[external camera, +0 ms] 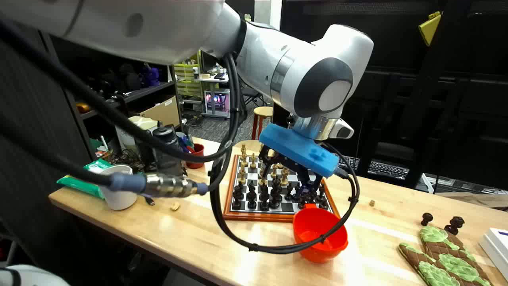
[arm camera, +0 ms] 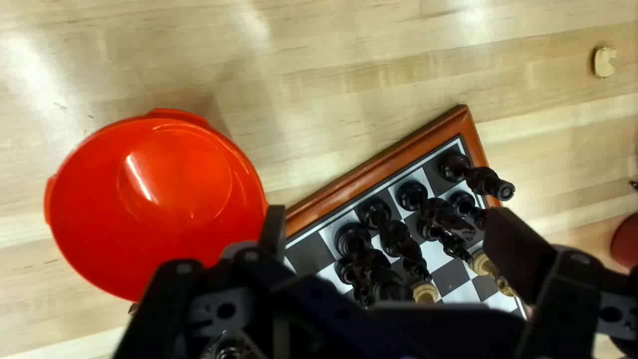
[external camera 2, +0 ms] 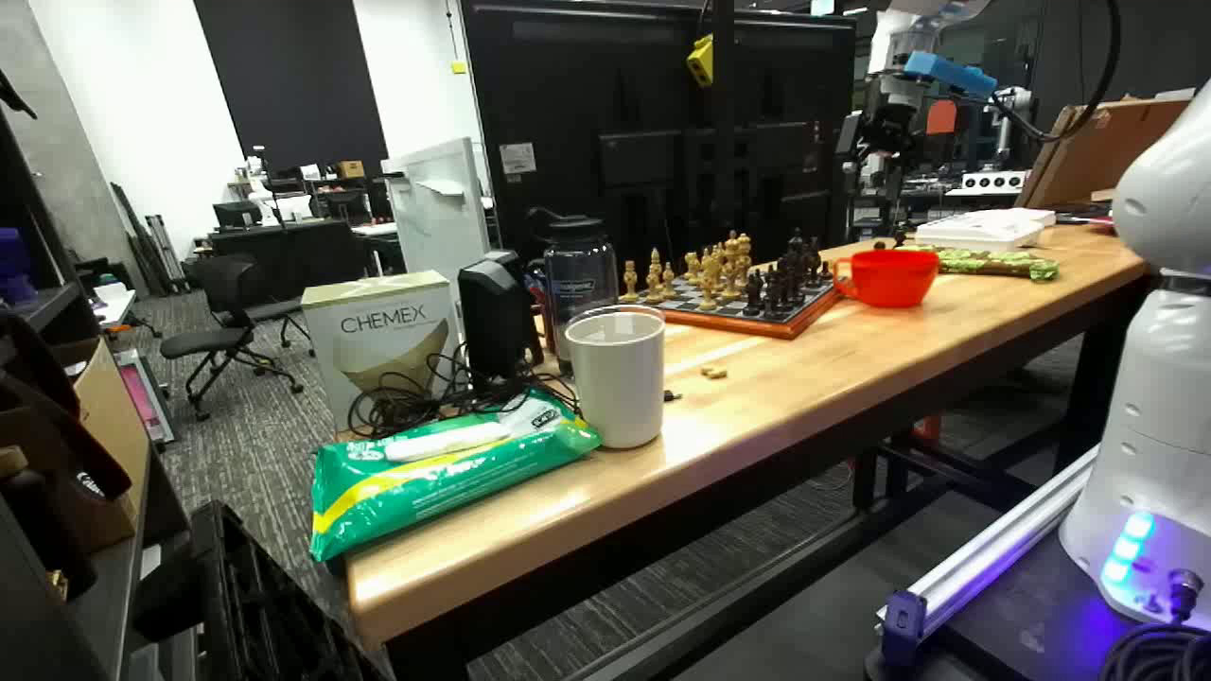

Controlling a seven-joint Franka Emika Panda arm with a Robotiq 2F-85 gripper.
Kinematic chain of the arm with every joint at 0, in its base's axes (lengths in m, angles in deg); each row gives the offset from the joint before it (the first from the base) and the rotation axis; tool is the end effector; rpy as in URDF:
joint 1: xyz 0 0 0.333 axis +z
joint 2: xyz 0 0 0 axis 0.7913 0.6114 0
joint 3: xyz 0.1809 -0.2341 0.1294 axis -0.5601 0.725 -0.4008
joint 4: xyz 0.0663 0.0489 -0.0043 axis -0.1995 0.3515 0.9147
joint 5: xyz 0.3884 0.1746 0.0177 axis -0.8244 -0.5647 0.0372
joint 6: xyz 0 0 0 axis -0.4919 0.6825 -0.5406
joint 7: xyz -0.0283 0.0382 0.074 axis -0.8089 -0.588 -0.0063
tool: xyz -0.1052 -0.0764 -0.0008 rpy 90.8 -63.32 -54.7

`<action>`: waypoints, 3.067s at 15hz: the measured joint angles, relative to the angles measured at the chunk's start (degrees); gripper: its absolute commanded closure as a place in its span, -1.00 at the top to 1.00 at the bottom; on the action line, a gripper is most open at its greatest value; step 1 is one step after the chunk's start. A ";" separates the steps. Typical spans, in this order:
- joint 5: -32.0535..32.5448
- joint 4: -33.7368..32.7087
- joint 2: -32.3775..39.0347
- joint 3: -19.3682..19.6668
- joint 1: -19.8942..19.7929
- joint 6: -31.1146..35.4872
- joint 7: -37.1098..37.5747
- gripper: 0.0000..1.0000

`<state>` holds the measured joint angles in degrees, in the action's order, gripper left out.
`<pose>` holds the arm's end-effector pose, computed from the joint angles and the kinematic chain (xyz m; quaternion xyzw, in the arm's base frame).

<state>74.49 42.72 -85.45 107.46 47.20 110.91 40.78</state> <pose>0.4296 -0.2005 0.4450 -0.9904 0.0707 -0.0020 0.1187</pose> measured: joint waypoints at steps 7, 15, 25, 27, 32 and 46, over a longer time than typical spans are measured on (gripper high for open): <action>0.00 -0.06 0.00 0.00 0.00 0.03 0.00 1.00; 0.00 -0.06 0.00 -0.01 0.00 0.03 -0.01 1.00; 0.00 -0.06 0.00 -0.01 0.00 0.03 -0.01 1.00; 0.00 -0.06 0.00 -0.01 0.00 0.03 -0.01 1.00; 0.00 0.09 0.23 -0.89 -0.54 0.24 -0.92 1.00; -2.42 5.03 4.07 -1.77 0.15 20.30 -15.40 1.00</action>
<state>72.07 47.75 -81.39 105.69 47.35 131.21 25.38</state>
